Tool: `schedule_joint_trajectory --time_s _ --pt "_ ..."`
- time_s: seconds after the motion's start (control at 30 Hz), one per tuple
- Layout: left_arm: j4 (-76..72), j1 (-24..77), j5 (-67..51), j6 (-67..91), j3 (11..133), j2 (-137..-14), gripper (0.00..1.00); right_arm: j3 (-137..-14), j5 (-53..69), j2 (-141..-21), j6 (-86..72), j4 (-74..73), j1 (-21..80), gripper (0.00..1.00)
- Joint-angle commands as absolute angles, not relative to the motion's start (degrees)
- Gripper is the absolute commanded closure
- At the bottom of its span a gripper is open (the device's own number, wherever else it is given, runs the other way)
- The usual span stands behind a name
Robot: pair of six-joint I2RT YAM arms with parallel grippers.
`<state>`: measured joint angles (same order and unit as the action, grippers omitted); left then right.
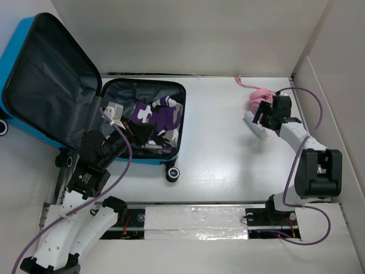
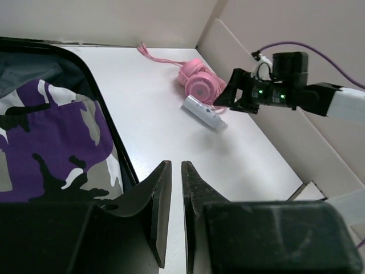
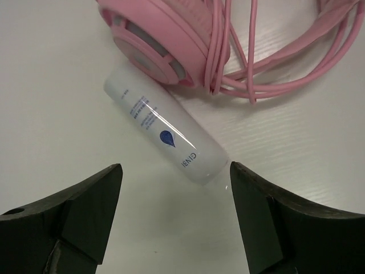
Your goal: Pack the luggage
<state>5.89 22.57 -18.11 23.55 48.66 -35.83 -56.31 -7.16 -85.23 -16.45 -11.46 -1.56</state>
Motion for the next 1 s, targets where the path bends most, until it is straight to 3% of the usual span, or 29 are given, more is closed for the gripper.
schedule_joint_trajectory --time_s 0.0,0.3,0.63,0.73,0.8,0.83,0.93,0.97 --pt "3.69 23.81 -18.11 22.59 50.19 -35.69 0.88 -59.59 -1.94 -86.92 -12.92 -13.02 -2.55 0.18" --pt "4.66 24.96 -16.61 21.62 49.83 -35.07 0.85 -63.72 -0.44 -96.67 -12.83 -14.32 -3.69 0.16" --pt "5.27 24.96 -15.12 21.01 49.4 -34.19 0.84 -66.36 5.36 -102.75 -13.01 -14.95 1.66 0.15" --pt "5.71 24.96 -14.59 20.66 49.13 -34.02 0.81 -64.43 0.47 -101.78 -13.97 -15.03 5.62 0.22" --pt "5.63 24.96 -14.5 20.65 48.87 -33.93 0.79 -63.73 -3.06 -100.55 -14.24 -15.47 8.16 0.35" --pt "5.62 24.96 -14.59 20.65 48.78 -33.93 0.72 -63.72 -5.51 -100.29 -14.59 -15.99 8.78 0.48" --pt "5.54 24.96 -14.94 20.57 48.6 -33.84 0.54 -64.16 -7.03 -100.19 -14.77 -16.35 10.54 0.62" --pt "5.54 24.96 -14.77 20.57 48.52 -33.84 0.52 -64.6 -7.29 -100.54 -14.77 -16.61 10.55 0.67"
